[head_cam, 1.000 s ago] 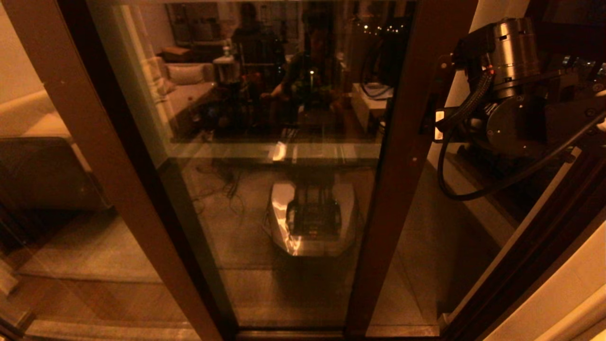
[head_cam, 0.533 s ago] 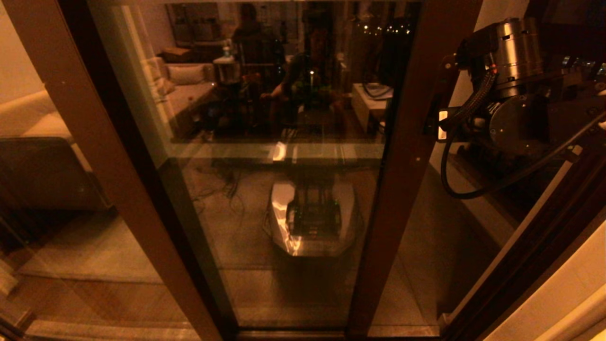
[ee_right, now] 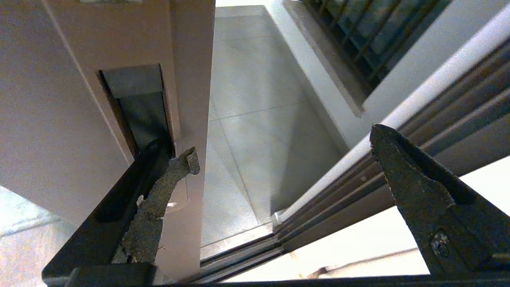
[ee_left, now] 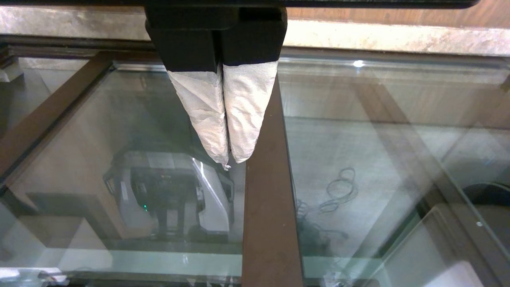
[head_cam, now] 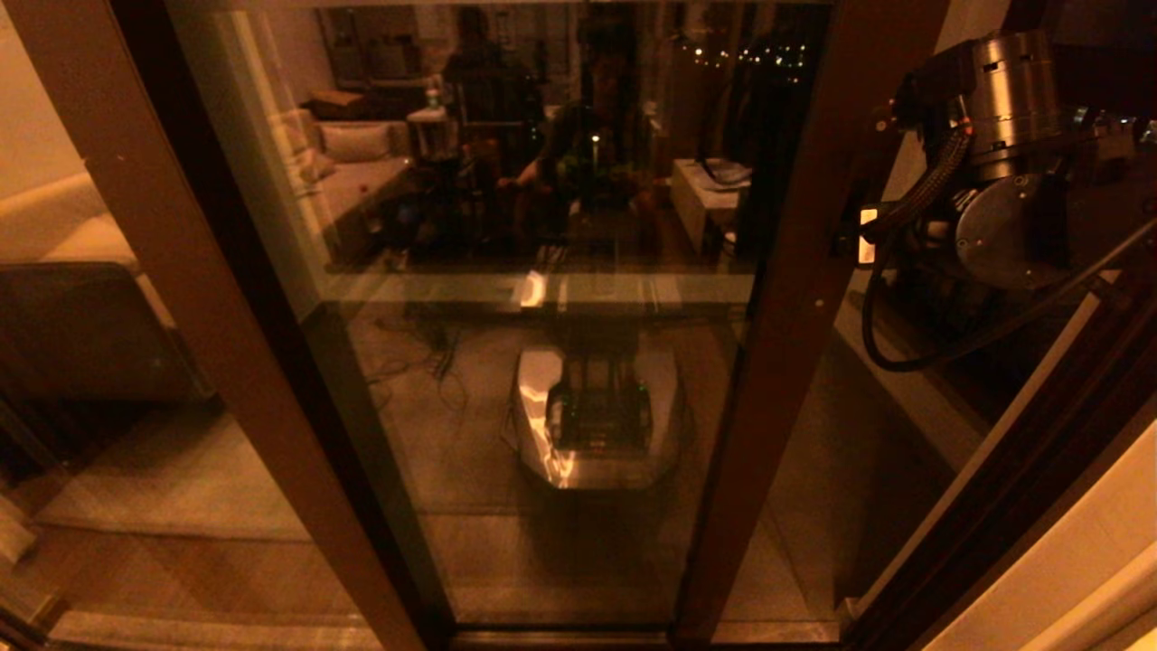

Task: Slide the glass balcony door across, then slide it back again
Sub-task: Close the slid door

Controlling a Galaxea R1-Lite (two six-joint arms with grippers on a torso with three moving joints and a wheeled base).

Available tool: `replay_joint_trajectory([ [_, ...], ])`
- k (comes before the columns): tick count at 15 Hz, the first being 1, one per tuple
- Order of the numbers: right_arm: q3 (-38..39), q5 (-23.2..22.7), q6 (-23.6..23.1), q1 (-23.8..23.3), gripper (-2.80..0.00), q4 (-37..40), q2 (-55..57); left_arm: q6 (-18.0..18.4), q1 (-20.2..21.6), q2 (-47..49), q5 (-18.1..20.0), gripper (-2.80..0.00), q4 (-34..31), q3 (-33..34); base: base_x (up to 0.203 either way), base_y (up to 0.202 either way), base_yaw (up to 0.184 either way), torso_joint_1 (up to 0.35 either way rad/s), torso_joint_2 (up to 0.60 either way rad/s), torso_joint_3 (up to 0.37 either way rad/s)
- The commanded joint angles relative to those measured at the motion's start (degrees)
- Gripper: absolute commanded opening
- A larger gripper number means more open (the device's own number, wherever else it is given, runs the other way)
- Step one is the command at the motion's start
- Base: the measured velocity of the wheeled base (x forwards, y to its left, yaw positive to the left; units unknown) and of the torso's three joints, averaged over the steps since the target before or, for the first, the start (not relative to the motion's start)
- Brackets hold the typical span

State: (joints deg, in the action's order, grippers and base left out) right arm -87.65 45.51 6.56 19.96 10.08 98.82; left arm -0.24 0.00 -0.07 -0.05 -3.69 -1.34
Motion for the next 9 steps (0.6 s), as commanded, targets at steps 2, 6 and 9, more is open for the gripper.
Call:
replay_joint_trajectory([
  [2, 0.02, 0.03, 0.12, -1.19, 0.00, -0.22, -0.56, -0.02, 0.00, -0.01, -0.03, -2.80, 0.00, 0.02, 0.000, 0.000, 0.000, 0.000, 0.00, 0.000],
  [6, 0.57, -0.33, -0.31, -1.94, 0.00, -0.15, -1.65, -0.02, 0.00, -0.01, -0.03, -2.80, 0.00, 0.02, 0.000, 0.000, 0.000, 0.000, 0.00, 0.000],
  [9, 1.42, -0.75, -1.00, -2.81, 0.00, -0.15, -3.55, -0.02, 0.00, -0.01, -0.03, -2.80, 0.00, 0.02, 0.000, 0.000, 0.000, 0.000, 0.00, 0.000],
])
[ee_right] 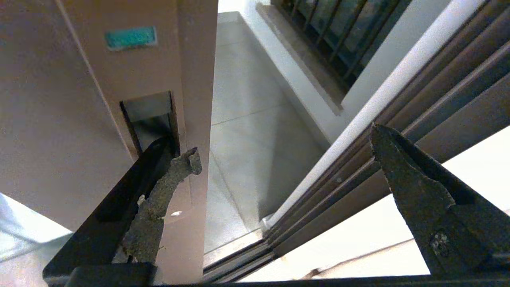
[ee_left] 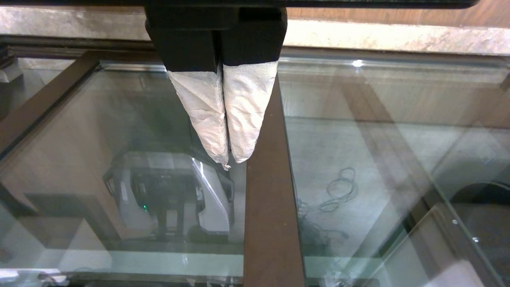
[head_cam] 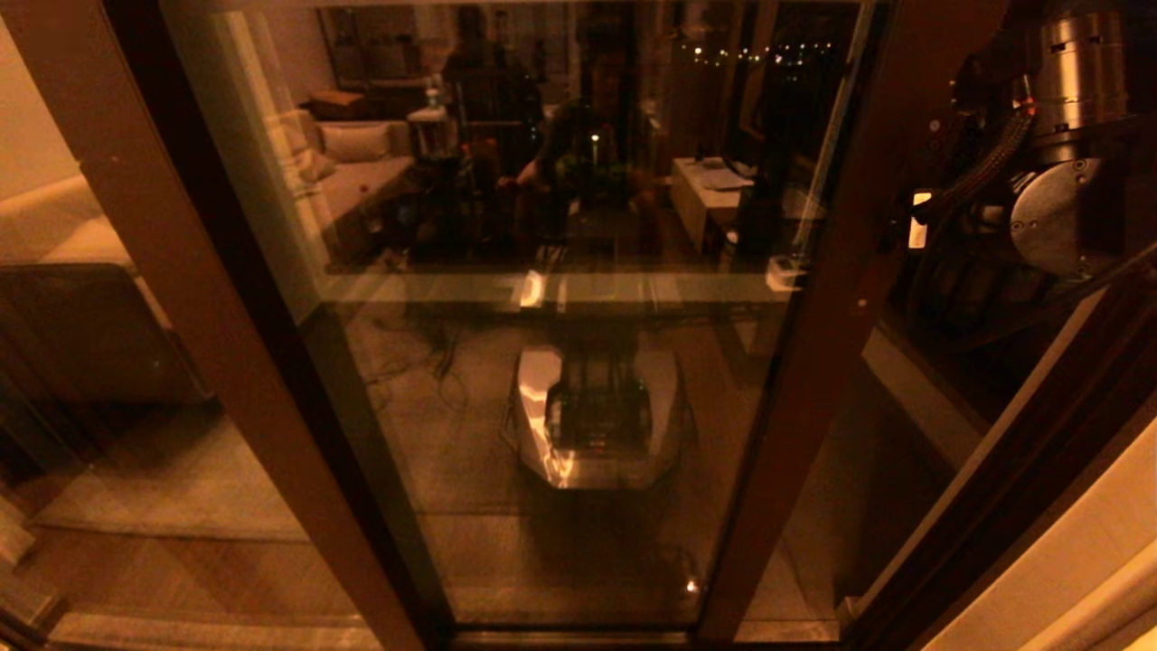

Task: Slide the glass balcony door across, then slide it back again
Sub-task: Close the slid door

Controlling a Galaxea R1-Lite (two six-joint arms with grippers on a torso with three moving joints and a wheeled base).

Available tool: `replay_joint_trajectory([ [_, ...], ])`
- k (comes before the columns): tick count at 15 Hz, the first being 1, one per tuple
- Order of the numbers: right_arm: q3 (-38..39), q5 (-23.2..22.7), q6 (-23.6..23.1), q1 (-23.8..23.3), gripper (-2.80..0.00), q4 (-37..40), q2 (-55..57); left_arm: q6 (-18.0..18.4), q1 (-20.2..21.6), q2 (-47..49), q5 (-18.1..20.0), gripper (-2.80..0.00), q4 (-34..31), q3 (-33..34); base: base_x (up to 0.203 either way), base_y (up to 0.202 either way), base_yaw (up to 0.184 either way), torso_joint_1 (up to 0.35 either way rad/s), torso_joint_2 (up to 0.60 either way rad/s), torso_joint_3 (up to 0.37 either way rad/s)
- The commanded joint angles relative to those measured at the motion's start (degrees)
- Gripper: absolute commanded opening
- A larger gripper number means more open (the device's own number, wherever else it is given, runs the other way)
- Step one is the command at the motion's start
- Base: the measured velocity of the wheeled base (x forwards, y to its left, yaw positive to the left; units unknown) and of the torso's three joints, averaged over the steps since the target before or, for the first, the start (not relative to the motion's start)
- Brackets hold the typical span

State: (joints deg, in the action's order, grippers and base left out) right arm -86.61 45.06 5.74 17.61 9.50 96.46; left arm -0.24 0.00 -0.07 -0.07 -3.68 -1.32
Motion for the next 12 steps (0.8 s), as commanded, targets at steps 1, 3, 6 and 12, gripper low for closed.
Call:
replay_joint_trajectory([
  [1, 0.39, -0.29, -0.22, -0.56, 0.00, 0.44, -1.25, -0.02, 0.00, -0.01, -0.01, -2.80, -0.01, 0.00, 0.000, 0.000, 0.000, 0.000, 0.00, 0.000],
  [3, 1.01, -0.31, -0.29, -0.91, 0.00, 0.44, -1.27, -0.02, 0.00, -0.01, -0.01, -2.80, -0.01, 0.00, 0.000, 0.000, 0.000, 0.000, 0.00, 0.000],
  [6, 2.09, -0.29, -0.52, -0.92, 0.00, 0.44, -2.26, -0.02, 0.00, -0.01, -0.01, -2.80, -0.01, 0.00, 0.000, 0.000, 0.000, 0.000, 0.00, 0.000],
  [12, 3.12, -2.88, -0.64, -0.92, 0.00, 0.44, -2.76, -0.02, 0.00, -0.01, -0.01, -2.80, -0.01, 0.00, 0.000, 0.000, 0.000, 0.000, 0.00, 0.000],
])
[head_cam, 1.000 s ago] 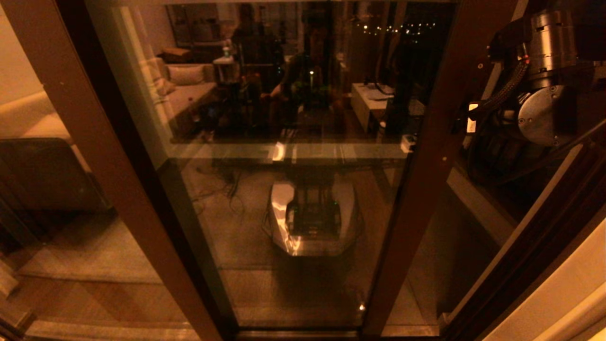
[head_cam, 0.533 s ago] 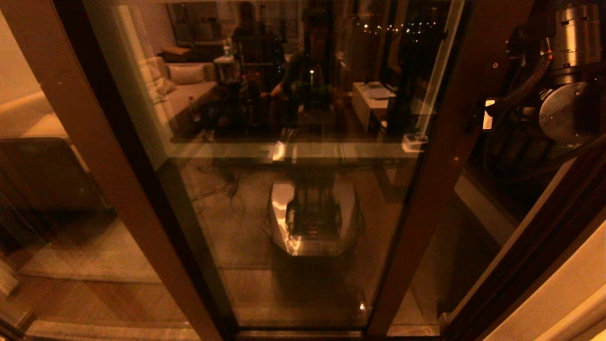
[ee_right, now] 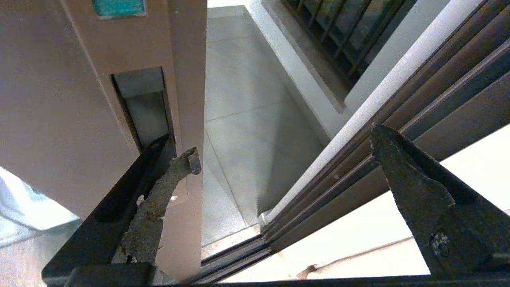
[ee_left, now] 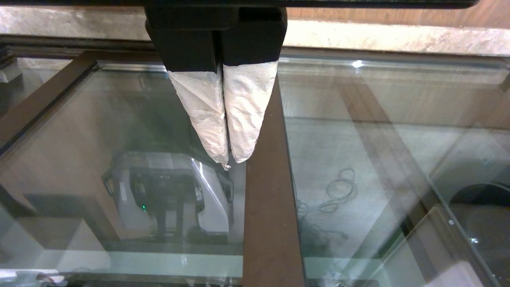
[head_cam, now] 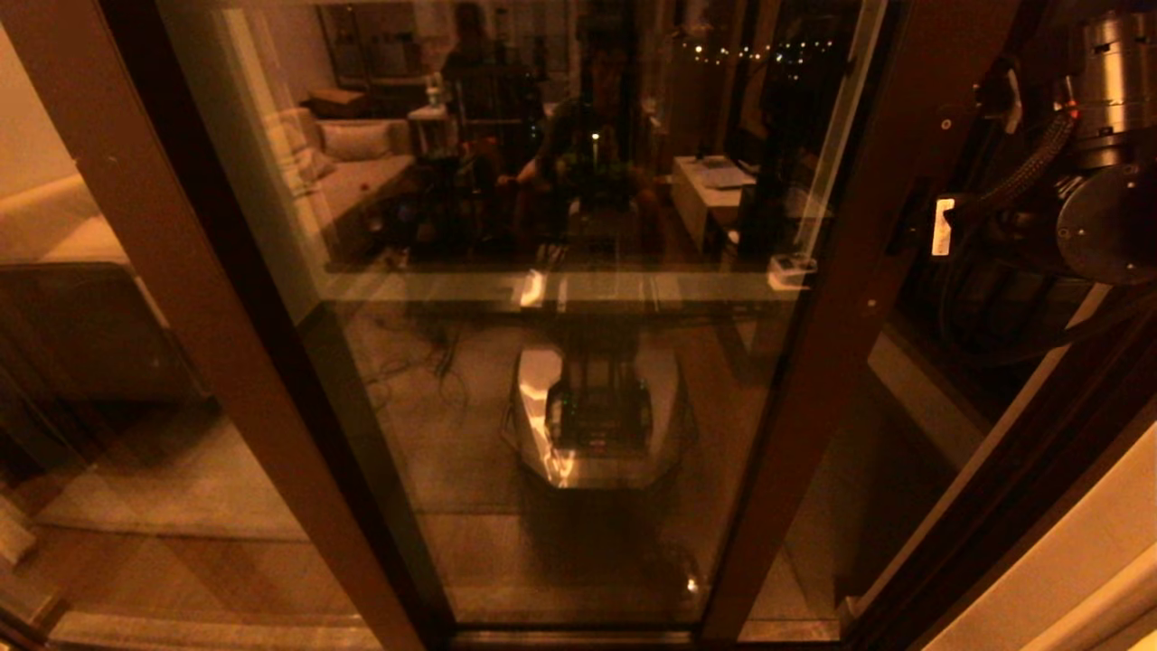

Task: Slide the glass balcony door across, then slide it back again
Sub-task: Close the slid door

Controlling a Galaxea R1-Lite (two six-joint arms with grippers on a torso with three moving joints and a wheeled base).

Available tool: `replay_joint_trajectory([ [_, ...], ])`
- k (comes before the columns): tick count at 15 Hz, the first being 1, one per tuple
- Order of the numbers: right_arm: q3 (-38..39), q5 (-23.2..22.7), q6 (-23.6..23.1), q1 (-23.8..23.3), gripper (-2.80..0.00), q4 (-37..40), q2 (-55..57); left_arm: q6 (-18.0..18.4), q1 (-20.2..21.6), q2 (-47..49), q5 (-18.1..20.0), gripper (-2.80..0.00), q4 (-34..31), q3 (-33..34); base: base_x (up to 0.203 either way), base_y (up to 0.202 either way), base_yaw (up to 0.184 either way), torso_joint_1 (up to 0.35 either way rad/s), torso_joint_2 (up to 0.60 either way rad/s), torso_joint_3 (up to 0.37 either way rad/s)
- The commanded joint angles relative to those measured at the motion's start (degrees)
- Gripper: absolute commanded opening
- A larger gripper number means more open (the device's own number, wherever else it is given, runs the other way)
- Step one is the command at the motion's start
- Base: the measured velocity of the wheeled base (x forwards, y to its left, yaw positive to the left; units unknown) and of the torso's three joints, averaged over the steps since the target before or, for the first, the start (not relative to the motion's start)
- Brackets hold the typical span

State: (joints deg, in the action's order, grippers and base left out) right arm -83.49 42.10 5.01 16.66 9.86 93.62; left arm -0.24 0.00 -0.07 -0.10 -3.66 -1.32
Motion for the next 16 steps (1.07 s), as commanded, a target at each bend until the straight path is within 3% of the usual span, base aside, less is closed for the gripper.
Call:
replay_joint_trajectory([
  [1, 0.00, 0.01, 0.16, 0.03, 0.00, 0.02, 0.66, -0.02, 0.00, -0.01, 0.01, -2.80, -0.03, 0.00, 0.000, 0.000, 0.000, 0.000, 0.00, 0.000],
  [16, -0.27, -0.26, 0.15, -4.11, 0.00, -1.42, 2.88, -0.02, 0.00, -0.01, 0.01, -2.80, -0.03, 0.00, 0.000, 0.000, 0.000, 0.000, 0.00, 0.000],
])
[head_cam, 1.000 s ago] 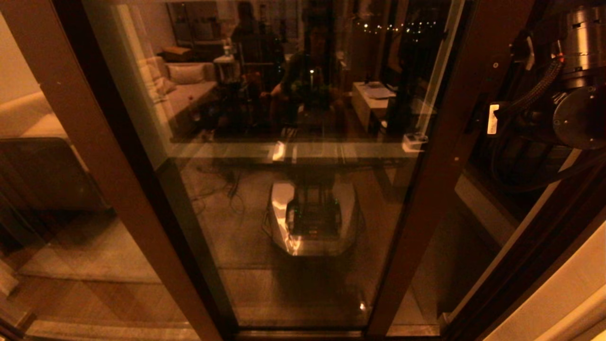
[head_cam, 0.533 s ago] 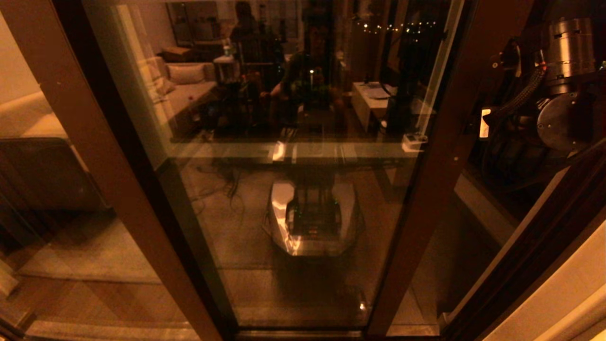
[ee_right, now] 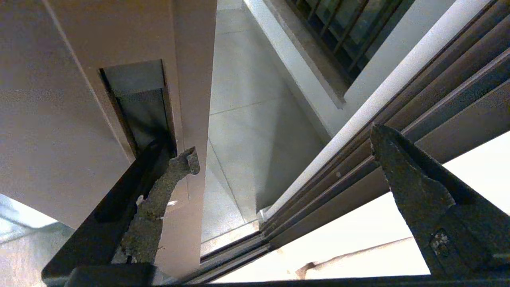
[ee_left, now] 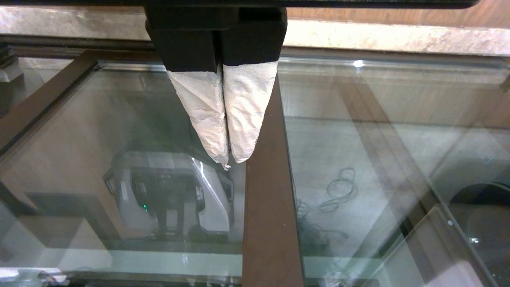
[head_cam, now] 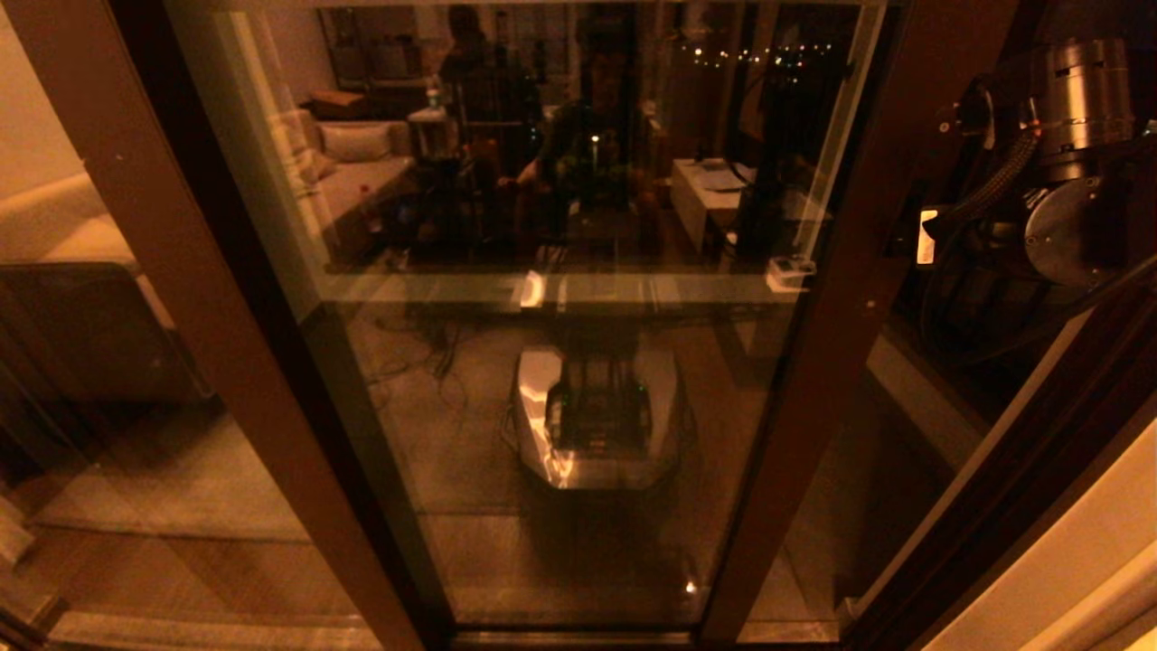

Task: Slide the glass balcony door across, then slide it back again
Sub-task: Close the slid door

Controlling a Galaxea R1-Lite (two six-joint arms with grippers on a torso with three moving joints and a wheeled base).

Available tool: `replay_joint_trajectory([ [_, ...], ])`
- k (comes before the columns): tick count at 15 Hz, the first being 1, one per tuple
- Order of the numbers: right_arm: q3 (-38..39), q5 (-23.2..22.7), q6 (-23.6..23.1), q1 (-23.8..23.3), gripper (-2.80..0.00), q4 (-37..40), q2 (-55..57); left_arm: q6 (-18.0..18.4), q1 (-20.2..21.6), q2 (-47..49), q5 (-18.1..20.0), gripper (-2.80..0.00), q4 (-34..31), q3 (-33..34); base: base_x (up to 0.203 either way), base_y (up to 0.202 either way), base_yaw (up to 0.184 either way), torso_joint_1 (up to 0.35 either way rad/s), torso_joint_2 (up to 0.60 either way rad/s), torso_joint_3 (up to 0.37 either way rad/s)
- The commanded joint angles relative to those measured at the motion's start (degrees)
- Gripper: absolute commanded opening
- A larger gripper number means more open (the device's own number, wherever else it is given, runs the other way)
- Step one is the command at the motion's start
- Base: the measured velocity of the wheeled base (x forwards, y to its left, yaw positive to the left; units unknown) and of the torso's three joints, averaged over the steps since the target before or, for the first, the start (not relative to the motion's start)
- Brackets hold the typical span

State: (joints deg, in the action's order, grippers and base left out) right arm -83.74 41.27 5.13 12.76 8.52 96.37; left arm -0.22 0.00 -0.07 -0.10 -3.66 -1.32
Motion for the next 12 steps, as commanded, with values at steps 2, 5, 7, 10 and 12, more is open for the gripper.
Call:
replay_joint_trajectory([
  [2, -0.02, 0.57, -0.04, -0.37, 0.00, -0.08, 0.00, -0.04, 0.00, -0.01, 0.01, -2.80, -0.03, 0.00, 0.000, 0.000, 0.000, 0.000, 0.00, 0.000],
  [5, 0.83, 0.06, 0.03, -0.28, 0.00, 0.00, -1.17, -0.04, 0.00, -0.01, 0.01, -2.80, -0.03, 0.00, 0.000, 0.000, 0.000, 0.000, 0.00, 0.000],
  [7, 1.47, -1.71, -0.12, -0.28, 0.00, 0.00, -2.41, -0.04, 0.00, -0.01, 0.01, -2.80, -0.03, 0.00, 0.000, 0.000, 0.000, 0.000, 0.00, 0.000],
  [10, 1.47, -1.71, -0.12, -0.28, 0.00, 0.00, -2.41, -0.04, 0.00, -0.01, 0.01, -2.80, -0.03, 0.00, 0.000, 0.000, 0.000, 0.000, 0.00, 0.000],
  [12, 1.94, -1.71, -0.12, -0.28, 0.00, 0.00, -2.24, -0.04, 0.00, -0.01, 0.01, -2.80, -0.03, 0.00, 0.000, 0.000, 0.000, 0.000, 0.00, 0.000],
])
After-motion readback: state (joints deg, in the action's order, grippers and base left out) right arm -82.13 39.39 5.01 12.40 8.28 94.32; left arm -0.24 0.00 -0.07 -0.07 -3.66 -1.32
